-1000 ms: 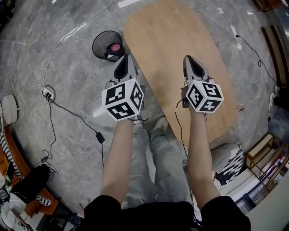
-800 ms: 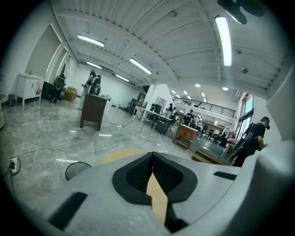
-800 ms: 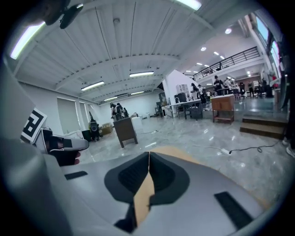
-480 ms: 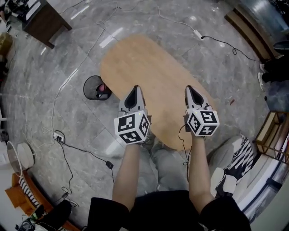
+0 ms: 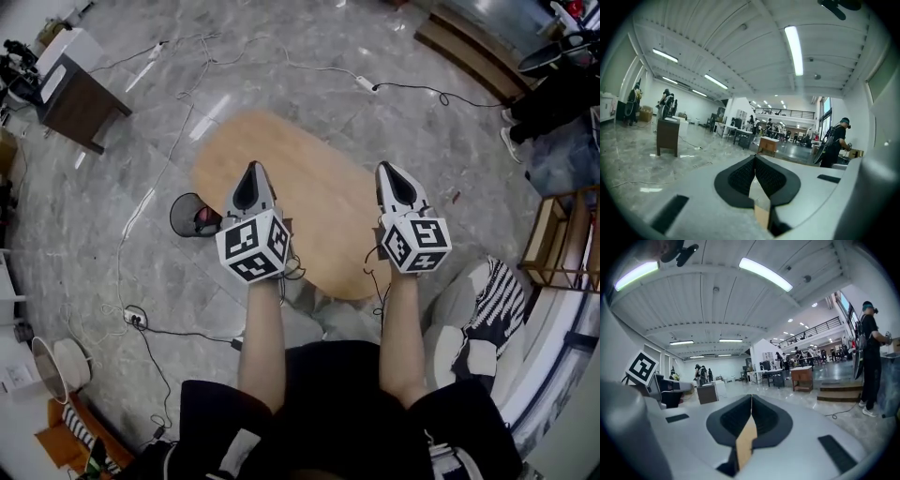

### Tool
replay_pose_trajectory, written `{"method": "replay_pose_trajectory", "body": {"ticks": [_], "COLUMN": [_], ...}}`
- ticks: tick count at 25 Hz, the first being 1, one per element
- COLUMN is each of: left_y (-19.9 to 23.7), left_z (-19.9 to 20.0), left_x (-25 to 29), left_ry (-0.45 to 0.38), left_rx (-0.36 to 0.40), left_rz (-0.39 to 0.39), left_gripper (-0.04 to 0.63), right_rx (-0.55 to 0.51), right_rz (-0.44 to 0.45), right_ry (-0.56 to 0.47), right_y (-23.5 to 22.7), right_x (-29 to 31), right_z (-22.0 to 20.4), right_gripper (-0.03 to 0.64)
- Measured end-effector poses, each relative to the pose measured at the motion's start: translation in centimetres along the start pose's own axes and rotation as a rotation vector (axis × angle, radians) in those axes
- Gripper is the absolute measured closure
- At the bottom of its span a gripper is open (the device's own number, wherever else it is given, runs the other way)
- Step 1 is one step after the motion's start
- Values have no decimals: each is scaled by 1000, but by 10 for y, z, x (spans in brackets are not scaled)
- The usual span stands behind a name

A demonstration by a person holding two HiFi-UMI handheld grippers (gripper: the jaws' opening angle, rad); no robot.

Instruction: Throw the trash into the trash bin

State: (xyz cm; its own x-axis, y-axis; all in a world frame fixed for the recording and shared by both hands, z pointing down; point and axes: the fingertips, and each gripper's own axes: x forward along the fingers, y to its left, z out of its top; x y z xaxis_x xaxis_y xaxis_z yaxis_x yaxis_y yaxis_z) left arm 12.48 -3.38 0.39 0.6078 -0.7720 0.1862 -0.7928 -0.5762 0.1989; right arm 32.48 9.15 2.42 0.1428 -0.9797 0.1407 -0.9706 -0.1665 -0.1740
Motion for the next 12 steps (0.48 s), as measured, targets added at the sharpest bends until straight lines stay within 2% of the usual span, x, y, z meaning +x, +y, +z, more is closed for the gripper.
{"method": "replay_pose_trajectory", "body": {"ticks": [4,8,12], "left_y": [-37,-77,-110], "left_z": [36,54,69], "left_x": [-9,-21,-26], "left_ry": [-62,-89,-122], "left_rx": [27,115,186], "left_rz": [-69,-166,-237], "left_gripper": [588,588,588], "right_rx": [-48,-92,-132], "right_rz": [6,3,17], "right_ry": [-58,-129,-175], "right_y": [-1,7,23], "right_x": [-17,-29,-32], "right_z": [48,86,108], "right_gripper": [604,604,604]}}
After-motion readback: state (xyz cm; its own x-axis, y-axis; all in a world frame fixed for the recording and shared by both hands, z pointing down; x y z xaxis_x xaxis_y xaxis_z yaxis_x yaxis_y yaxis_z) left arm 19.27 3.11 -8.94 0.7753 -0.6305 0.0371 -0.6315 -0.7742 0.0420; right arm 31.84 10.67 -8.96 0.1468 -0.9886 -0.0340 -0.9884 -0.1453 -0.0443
